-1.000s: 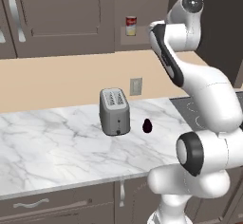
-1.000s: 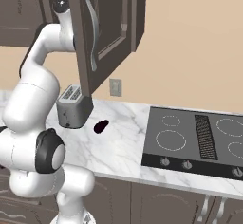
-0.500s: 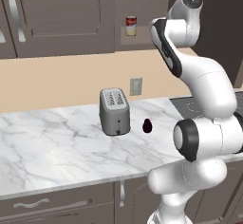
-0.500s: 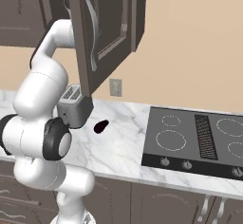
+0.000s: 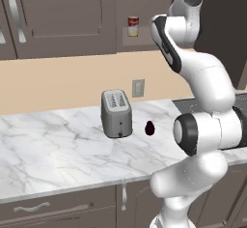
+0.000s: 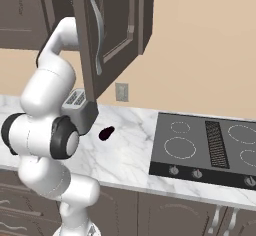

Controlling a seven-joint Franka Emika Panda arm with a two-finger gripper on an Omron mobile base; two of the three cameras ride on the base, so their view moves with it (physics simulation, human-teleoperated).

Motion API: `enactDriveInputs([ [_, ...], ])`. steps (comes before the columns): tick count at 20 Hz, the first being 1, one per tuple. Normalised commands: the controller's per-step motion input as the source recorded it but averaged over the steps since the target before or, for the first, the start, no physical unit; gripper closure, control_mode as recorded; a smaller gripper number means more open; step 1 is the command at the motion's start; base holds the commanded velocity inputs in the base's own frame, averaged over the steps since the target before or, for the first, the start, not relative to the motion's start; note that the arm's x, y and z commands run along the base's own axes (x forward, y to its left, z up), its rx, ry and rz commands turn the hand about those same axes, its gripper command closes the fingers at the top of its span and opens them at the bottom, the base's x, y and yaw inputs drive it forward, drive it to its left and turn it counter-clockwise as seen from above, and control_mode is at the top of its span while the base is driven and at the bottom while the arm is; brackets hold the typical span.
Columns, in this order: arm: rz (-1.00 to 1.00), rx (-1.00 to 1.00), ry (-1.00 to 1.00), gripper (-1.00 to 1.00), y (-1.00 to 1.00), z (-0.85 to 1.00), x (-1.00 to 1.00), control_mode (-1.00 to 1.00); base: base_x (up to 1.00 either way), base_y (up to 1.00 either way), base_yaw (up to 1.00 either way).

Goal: Restock the canned food cabinet by taking the new fresh canned food from the counter and placing it in the cabinet. Then, take the old canned food from the cabinet and place it on the counter.

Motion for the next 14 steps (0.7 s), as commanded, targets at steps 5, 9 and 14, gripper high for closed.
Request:
enactDriveInputs([
  [5, 0.00, 0.00, -0.10, -1.00, 0.00, 0.01, 0.14, -1.00, 0.00, 0.00, 0.00],
  [9, 0.00, 0.00, -0.18, -1.00, 0.13, 0.06, -0.39, -1.00, 0.00, 0.00, 0.00],
  [14, 0.01, 0.00, -0.25, -1.00, 0.37, 0.13, -0.80, -1.00, 0.00, 0.00, 0.00],
])
